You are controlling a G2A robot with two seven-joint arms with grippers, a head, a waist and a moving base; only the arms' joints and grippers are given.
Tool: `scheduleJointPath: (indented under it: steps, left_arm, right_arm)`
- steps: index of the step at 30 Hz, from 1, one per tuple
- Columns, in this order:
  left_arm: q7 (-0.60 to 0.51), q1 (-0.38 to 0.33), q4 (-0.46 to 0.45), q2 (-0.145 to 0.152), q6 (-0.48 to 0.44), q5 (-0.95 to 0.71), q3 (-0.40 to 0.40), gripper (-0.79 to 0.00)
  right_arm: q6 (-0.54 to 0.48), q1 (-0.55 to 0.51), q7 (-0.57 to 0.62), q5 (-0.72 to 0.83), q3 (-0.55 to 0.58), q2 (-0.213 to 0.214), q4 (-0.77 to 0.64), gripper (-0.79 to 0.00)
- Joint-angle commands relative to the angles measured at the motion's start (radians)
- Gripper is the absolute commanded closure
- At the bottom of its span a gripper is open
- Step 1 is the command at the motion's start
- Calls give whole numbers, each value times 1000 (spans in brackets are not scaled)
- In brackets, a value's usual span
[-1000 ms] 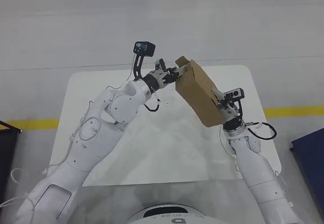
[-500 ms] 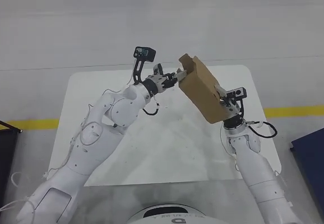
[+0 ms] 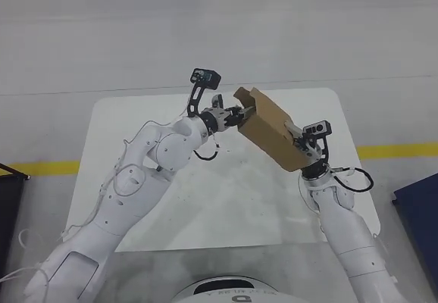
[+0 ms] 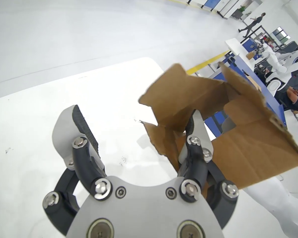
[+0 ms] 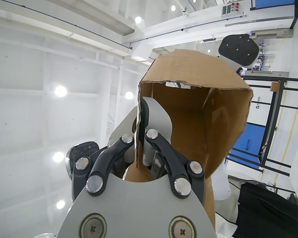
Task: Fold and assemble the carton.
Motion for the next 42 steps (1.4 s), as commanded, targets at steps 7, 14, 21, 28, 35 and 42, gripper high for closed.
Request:
scheduleJointPath:
  steps: [7, 14, 21, 28, 35, 42]
  left_arm:
    - [64, 37, -52, 3, -12, -8, -48, -785]
    - [117, 120, -129, 19, -28, -14, -145, -785]
    - [126, 218, -115, 35, -54, -51, -236, -785]
    - [128, 165, -16, 21, -123, -89, -175, -785]
    - [104, 104, 14, 5, -175, -110, -101, -785]
    - [85, 75, 45, -3, -164, -97, -71, -785]
  right_arm:
    - [0, -3, 8, 16, 14, -1, 7, 0]
    - [1, -4, 12, 43, 24, -4, 8, 0]
    - [14, -7, 36, 82, 28, -7, -4, 0]
    - [25, -4, 45, 57, 12, -10, -12, 0]
    - [28, 2, 30, 36, 0, -13, -6, 0]
    - [28, 6, 21, 13, -14, -16, -1, 0]
